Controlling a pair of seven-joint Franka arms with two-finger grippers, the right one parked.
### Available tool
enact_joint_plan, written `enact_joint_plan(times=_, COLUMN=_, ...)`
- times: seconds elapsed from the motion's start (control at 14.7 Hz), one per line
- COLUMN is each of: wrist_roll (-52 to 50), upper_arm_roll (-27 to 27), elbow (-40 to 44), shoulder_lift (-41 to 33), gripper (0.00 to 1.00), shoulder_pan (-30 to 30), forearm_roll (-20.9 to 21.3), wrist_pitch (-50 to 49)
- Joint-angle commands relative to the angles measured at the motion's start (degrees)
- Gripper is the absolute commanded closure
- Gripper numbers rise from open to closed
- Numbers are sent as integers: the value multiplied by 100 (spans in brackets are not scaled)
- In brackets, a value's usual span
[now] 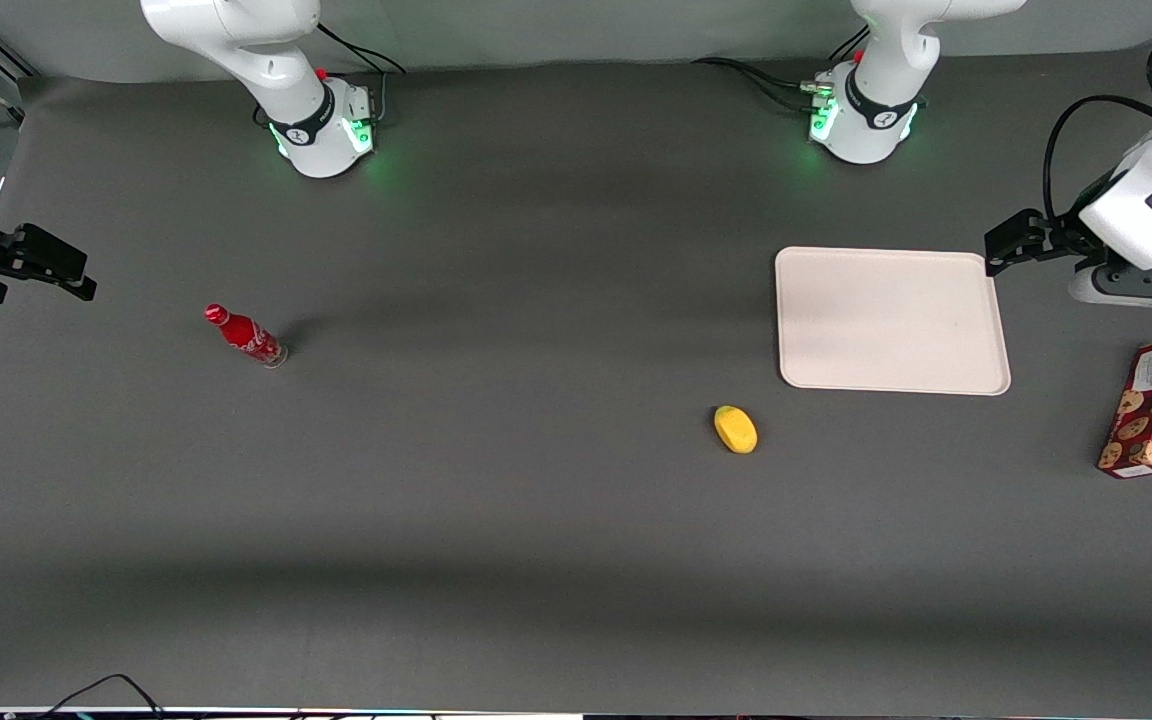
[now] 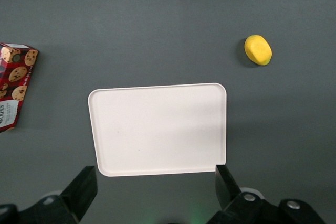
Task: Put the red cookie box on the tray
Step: 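Move the left gripper past the tray toward the red cookie box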
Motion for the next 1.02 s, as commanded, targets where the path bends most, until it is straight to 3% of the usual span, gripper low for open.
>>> enact_joint_plan(times=0.0, wrist_roll=-135, upper_arm_roll=21, elbow=117, shoulder_lift=5, gripper=0, shoulder_pan=-110, forearm_roll=-10, wrist_pitch=-170)
enact_joint_plan(times=0.61, wrist_roll=-117, upper_arm_roll=3, elbow=214, shoulder_lift=31, gripper=0, shoulder_pan=-110, forearm_roll=-10, wrist_pitch=-266)
enact_joint_plan(times=0.95, wrist_roll=311, upper_arm_roll=47, elbow=223, shoulder_lift=75, gripper=0, shoulder_pan=249, forearm_roll=8, wrist_pitch=-205)
